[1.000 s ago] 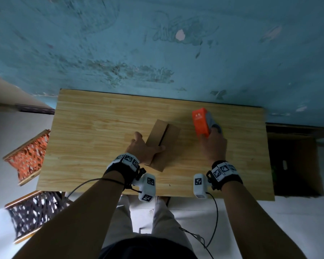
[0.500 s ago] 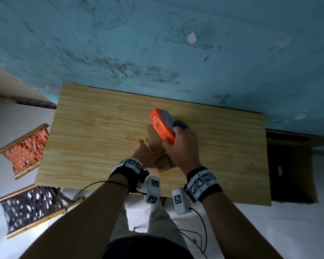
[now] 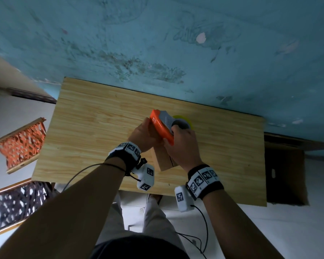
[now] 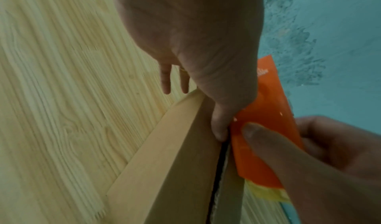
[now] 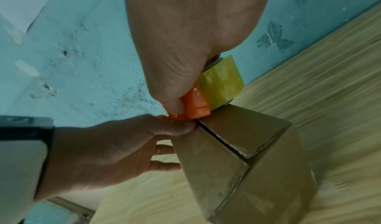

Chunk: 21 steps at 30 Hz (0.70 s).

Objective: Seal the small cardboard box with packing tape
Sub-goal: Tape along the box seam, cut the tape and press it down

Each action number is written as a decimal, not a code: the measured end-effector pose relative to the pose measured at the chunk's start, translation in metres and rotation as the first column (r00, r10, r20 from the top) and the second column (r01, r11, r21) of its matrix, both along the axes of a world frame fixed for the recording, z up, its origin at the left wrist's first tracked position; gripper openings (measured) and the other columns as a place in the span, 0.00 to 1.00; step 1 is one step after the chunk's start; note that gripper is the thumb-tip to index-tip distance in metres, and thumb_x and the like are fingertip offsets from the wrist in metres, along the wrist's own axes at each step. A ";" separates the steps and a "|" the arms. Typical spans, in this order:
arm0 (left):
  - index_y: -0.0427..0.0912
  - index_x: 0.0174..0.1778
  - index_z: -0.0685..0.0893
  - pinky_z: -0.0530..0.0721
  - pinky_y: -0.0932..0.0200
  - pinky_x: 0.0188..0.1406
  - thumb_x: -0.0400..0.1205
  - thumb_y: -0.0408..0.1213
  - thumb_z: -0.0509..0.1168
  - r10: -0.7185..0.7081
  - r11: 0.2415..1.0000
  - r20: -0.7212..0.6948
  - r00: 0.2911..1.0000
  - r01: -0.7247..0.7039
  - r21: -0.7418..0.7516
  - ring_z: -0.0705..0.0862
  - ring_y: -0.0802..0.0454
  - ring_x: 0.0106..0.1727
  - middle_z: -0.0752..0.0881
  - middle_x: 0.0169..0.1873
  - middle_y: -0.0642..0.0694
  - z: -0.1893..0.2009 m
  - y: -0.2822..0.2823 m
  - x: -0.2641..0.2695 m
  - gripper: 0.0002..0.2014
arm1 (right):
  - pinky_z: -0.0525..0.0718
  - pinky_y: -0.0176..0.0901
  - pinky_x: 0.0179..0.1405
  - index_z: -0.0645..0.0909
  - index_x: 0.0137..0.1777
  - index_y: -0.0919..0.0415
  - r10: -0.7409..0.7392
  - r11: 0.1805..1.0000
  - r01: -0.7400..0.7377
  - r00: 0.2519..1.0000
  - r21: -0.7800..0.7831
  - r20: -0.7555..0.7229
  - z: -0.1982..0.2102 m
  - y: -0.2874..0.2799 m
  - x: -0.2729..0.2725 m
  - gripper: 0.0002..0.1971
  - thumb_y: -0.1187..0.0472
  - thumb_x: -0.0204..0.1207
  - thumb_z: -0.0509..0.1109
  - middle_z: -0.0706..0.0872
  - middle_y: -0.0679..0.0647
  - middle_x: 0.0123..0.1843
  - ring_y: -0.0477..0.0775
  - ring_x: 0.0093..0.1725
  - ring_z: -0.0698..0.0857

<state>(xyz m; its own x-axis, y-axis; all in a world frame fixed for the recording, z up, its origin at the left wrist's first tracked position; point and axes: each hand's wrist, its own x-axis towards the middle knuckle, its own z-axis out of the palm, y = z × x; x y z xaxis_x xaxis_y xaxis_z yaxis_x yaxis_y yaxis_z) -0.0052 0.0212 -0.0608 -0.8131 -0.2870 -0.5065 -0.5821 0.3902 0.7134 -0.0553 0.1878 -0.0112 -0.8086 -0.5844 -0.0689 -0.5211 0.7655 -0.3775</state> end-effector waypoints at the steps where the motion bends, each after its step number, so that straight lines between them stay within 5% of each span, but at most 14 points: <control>1: 0.41 0.71 0.73 0.83 0.49 0.57 0.70 0.55 0.81 0.011 1.000 -0.001 1.000 -0.011 -0.014 0.88 0.40 0.62 0.88 0.64 0.39 0.000 0.002 0.001 0.39 | 0.83 0.57 0.63 0.83 0.51 0.59 0.010 1.000 -0.010 1.000 0.013 -0.002 0.001 -0.003 0.001 0.09 0.55 0.81 0.77 0.92 0.54 0.44 0.59 0.43 0.90; 4: 0.48 0.67 0.69 0.89 0.39 0.62 0.60 0.69 0.69 0.080 0.996 0.022 0.997 -0.079 -0.043 0.90 0.37 0.62 0.88 0.63 0.41 -0.006 0.004 0.006 0.44 | 0.84 0.54 0.65 0.83 0.51 0.57 0.035 0.999 -0.036 0.999 0.025 0.004 0.003 -0.006 0.002 0.06 0.56 0.82 0.76 0.91 0.52 0.45 0.52 0.42 0.86; 11: 0.40 0.66 0.71 0.89 0.34 0.64 0.65 0.73 0.74 0.218 0.973 0.111 0.969 -0.208 -0.102 0.86 0.36 0.62 0.83 0.59 0.40 -0.004 0.003 0.021 0.47 | 0.81 0.46 0.57 0.85 0.54 0.60 0.088 0.996 -0.089 0.996 -0.006 -0.016 0.018 -0.007 0.004 0.09 0.57 0.81 0.79 0.92 0.54 0.46 0.57 0.47 0.90; 16: 0.34 0.70 0.76 0.87 0.45 0.53 0.68 0.67 0.82 0.282 0.959 0.184 0.942 -0.275 -0.061 0.87 0.38 0.59 0.84 0.61 0.39 -0.008 -0.004 0.030 0.47 | 0.77 0.47 0.54 0.84 0.51 0.59 0.174 0.984 -0.174 0.985 0.035 0.002 0.027 -0.006 0.007 0.11 0.54 0.78 0.79 0.91 0.56 0.44 0.60 0.46 0.88; 21: 0.42 0.60 0.86 0.81 0.55 0.44 0.69 0.65 0.81 0.289 0.957 0.100 0.952 -0.284 -0.065 0.89 0.45 0.49 0.90 0.49 0.46 -0.018 -0.008 0.047 0.34 | 0.75 0.43 0.53 0.84 0.51 0.58 0.258 0.965 -0.260 0.965 0.046 0.046 0.036 -0.008 0.013 0.11 0.52 0.77 0.80 0.90 0.53 0.46 0.54 0.46 0.83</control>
<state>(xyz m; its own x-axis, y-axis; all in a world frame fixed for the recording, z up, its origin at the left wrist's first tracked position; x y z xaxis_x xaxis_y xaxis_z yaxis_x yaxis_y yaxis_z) 0.0415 0.0128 -0.0785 -0.6345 -0.5265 -0.5659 -0.7467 0.2286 0.6246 -0.0420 0.1801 0.0244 -0.6264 -0.7681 -0.1332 -0.6892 0.6255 -0.3657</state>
